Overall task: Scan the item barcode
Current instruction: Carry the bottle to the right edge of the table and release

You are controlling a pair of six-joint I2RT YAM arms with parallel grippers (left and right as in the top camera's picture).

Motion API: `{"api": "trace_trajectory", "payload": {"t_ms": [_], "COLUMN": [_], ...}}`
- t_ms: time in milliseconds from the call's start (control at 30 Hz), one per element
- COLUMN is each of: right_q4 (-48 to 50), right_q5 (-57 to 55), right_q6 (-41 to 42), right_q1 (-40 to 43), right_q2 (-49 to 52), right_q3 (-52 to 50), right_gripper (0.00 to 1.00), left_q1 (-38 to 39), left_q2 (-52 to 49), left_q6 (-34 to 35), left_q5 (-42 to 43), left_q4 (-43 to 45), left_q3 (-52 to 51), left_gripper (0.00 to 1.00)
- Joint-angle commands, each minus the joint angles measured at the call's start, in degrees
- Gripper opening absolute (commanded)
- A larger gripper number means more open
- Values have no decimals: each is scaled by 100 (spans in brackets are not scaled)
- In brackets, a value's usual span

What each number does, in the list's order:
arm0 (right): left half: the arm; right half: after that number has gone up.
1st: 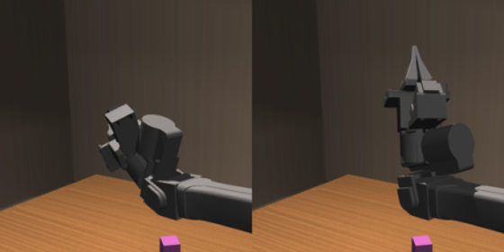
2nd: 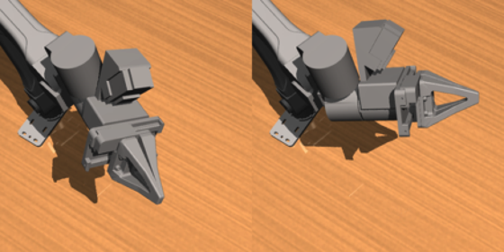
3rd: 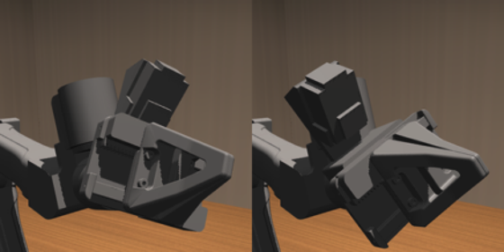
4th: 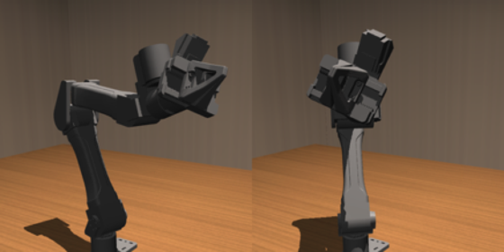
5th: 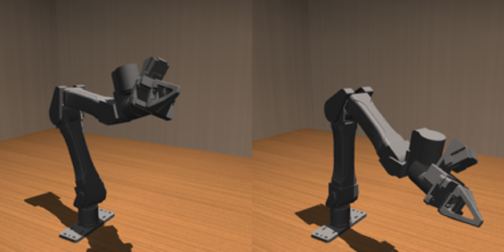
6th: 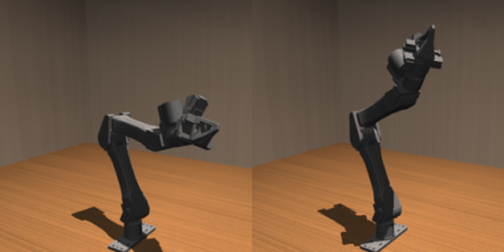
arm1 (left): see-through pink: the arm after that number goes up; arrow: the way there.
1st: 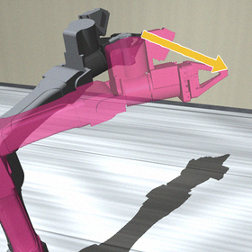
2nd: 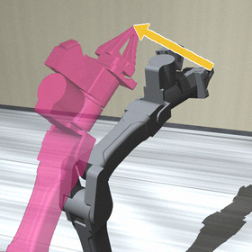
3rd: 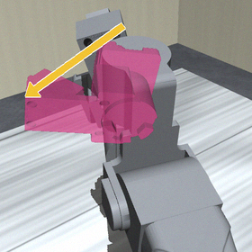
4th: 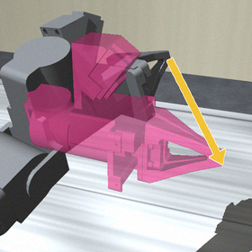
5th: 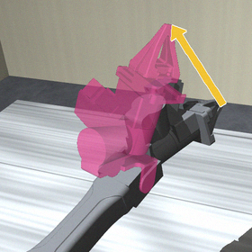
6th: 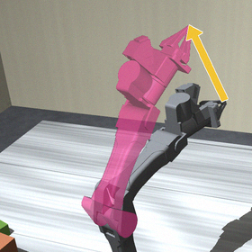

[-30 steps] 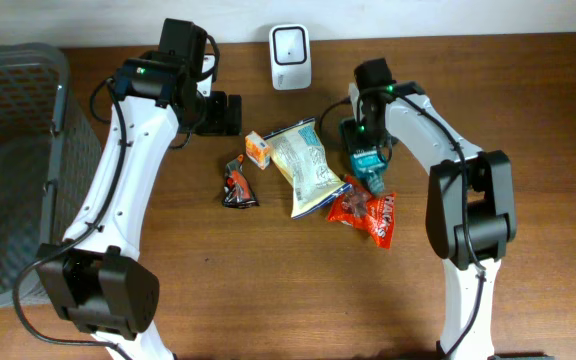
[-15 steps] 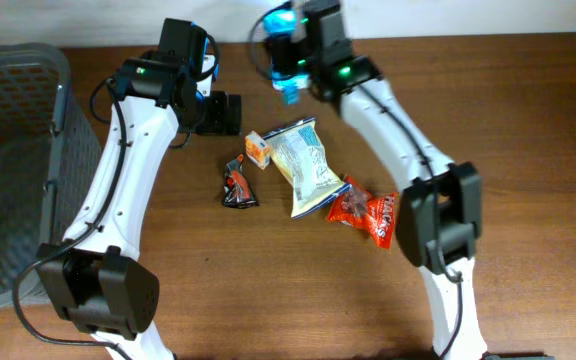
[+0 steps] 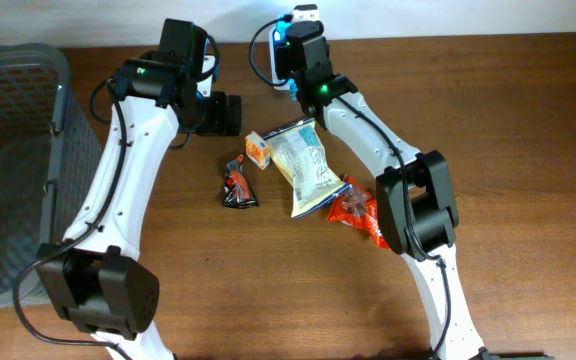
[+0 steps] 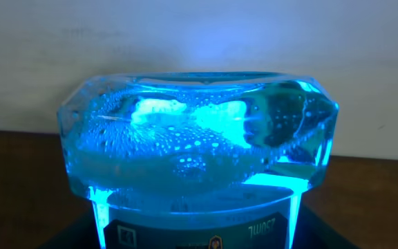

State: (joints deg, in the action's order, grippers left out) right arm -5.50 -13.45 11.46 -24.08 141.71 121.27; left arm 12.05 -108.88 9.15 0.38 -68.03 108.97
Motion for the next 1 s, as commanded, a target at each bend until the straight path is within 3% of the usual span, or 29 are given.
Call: {"api": "trace_trajectory", "payload": {"t_ms": [0, 233, 433, 500, 667, 967], "right_q4": [164, -358, -2334, -3257, -4341, -4621], "right_q5": [-138, -520, -503, -505, -455, 101], "right_q6": [-44, 330, 605, 710, 901, 903], "right_q1": [22, 413, 2039, 2896, 4382, 6290], "right_q2": [-170, -826, -1729, -1703, -1462, -557], "right_q3": [142, 144, 144, 142, 142, 129], "right_gripper": [55, 55, 55, 55, 53, 54], "left_q1": [-15, -15, -15, -15, -15, -15], "left_q2": [-9, -9, -9, -9, -9, -9], "left_q6": [-92, -92, -92, -92, -92, -92], "left_q5": [-37, -39, -37, -39, -37, -39], "left_q4": [2, 2, 2, 2, 2, 2], "left_q3": [-7, -7, -7, -7, -7, -7], "left_gripper": [99, 99, 99, 99, 99, 99]}}
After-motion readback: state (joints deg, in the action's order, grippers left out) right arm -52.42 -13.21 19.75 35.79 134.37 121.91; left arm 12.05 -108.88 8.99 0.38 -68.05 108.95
